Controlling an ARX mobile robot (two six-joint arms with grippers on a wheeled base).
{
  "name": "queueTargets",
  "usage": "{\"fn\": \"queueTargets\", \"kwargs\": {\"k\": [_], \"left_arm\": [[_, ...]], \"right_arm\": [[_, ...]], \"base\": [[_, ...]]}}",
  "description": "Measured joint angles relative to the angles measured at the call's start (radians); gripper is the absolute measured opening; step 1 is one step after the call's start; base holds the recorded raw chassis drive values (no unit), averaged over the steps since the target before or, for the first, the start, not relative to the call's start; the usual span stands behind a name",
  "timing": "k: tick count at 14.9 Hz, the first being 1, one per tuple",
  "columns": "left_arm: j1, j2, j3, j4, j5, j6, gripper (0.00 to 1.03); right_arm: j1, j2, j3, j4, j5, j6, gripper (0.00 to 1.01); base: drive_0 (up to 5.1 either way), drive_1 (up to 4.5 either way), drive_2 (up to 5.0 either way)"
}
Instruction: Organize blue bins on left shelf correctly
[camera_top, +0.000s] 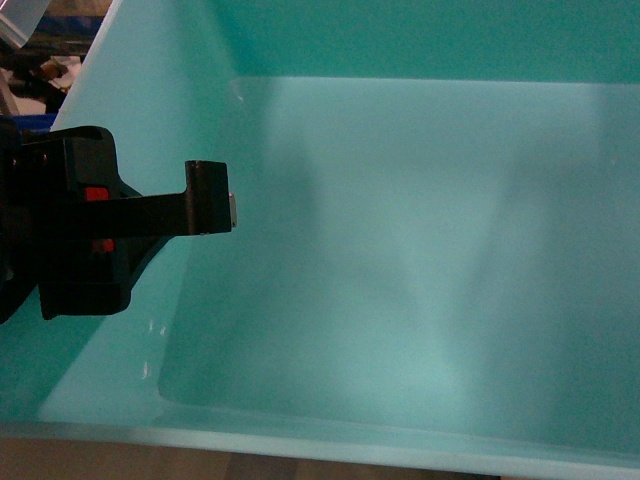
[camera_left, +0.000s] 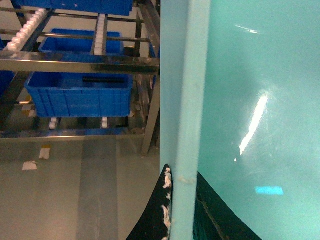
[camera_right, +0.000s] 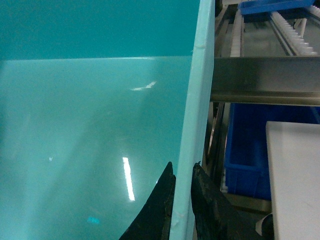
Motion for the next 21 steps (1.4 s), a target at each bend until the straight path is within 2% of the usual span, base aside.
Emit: {"fn": "queueTargets", "kwargs": {"k": [21], "left_arm": [[0.0, 0.0, 0.0, -0.002, 0.001, 0.0, 0.06]], "right_arm": [[0.0, 0.0, -0.002, -0.002, 0.0, 0.0, 0.09]], "base": [[-4.9, 2.51, 2.5]]}}
